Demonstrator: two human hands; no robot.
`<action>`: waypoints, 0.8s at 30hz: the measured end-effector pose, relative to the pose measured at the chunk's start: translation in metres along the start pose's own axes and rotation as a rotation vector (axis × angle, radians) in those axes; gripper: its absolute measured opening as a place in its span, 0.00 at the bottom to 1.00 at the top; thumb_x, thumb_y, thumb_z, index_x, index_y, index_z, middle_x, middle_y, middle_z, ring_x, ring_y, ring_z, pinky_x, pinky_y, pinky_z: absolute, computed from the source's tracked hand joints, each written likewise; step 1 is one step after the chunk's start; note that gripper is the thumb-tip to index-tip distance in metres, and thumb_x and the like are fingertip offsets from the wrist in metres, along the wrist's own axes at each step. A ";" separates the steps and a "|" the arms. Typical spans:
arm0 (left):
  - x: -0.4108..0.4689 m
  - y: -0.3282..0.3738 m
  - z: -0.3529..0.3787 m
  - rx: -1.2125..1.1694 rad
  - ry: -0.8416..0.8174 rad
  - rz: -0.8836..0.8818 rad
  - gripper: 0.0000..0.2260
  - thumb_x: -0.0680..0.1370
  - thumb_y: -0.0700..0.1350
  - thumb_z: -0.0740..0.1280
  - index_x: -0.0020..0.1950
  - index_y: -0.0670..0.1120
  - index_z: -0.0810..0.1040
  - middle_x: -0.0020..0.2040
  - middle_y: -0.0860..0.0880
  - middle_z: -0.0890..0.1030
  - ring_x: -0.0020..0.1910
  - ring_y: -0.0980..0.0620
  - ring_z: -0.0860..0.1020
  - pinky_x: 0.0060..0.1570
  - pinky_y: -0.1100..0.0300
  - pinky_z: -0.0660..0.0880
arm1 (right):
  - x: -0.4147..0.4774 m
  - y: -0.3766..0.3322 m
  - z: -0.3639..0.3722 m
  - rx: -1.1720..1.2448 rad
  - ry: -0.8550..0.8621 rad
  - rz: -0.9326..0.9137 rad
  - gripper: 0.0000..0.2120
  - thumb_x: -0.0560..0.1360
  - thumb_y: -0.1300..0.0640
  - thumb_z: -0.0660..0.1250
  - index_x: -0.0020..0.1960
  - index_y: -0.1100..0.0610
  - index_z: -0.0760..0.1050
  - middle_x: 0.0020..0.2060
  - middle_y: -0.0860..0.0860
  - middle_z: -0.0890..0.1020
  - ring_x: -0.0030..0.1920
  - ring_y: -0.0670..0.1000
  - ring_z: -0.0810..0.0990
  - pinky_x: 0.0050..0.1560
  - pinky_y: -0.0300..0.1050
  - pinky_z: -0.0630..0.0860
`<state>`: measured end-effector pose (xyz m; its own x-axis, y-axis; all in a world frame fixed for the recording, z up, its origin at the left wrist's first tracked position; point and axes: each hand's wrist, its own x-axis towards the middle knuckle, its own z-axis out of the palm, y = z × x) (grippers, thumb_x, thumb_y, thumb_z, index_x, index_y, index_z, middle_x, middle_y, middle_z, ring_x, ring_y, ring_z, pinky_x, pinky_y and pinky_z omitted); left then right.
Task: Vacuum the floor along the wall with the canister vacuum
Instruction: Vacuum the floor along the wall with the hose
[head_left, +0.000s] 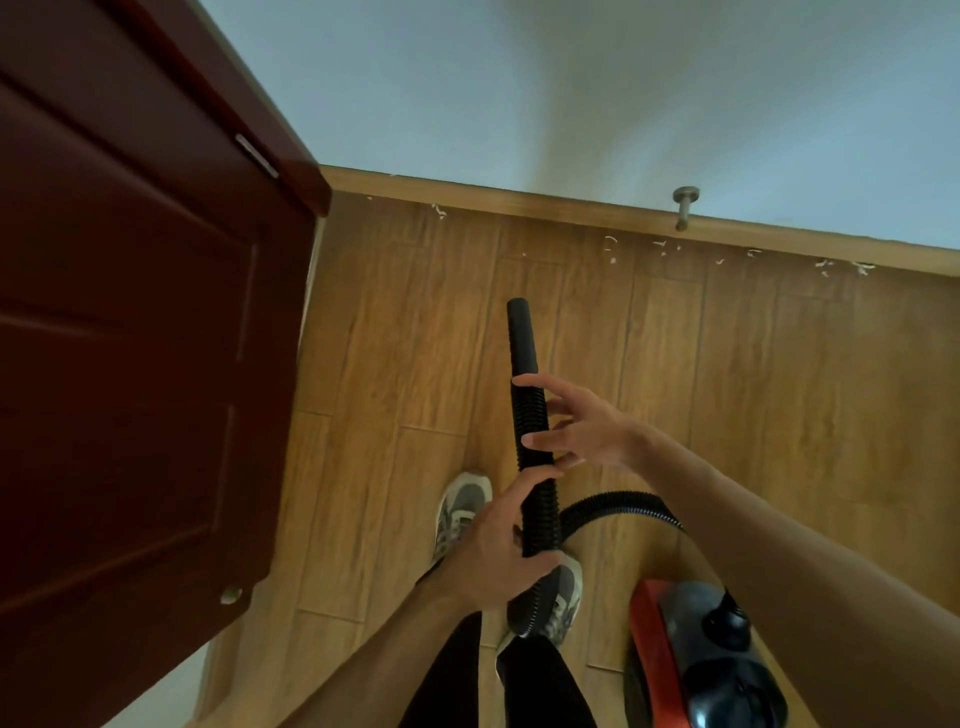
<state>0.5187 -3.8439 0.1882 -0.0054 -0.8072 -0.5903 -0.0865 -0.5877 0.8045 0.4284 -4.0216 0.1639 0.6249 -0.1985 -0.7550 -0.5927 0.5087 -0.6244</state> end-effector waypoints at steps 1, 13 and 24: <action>0.004 0.000 -0.003 -0.009 -0.011 -0.010 0.31 0.74 0.39 0.73 0.71 0.60 0.66 0.57 0.64 0.75 0.53 0.61 0.77 0.47 0.67 0.76 | 0.002 0.000 -0.002 0.014 0.010 0.011 0.31 0.75 0.66 0.70 0.69 0.39 0.69 0.62 0.53 0.74 0.57 0.57 0.80 0.47 0.55 0.83; 0.068 0.009 -0.014 -0.169 -0.203 -0.229 0.30 0.76 0.36 0.71 0.64 0.69 0.69 0.59 0.46 0.74 0.52 0.42 0.82 0.44 0.39 0.82 | 0.015 0.014 -0.028 0.176 0.290 -0.020 0.28 0.77 0.62 0.69 0.72 0.45 0.66 0.58 0.54 0.78 0.49 0.49 0.83 0.39 0.39 0.80; 0.093 0.005 0.061 0.035 -0.236 -0.199 0.28 0.76 0.35 0.72 0.65 0.65 0.71 0.59 0.48 0.75 0.56 0.48 0.80 0.49 0.47 0.83 | -0.070 0.184 -0.004 0.670 0.925 0.158 0.16 0.80 0.53 0.65 0.67 0.55 0.70 0.51 0.56 0.81 0.45 0.51 0.82 0.44 0.46 0.81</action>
<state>0.4570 -3.9188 0.1334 -0.2158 -0.6391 -0.7383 -0.1432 -0.7272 0.6713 0.2736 -3.9173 0.1014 -0.2077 -0.4906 -0.8463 -0.0697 0.8704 -0.4875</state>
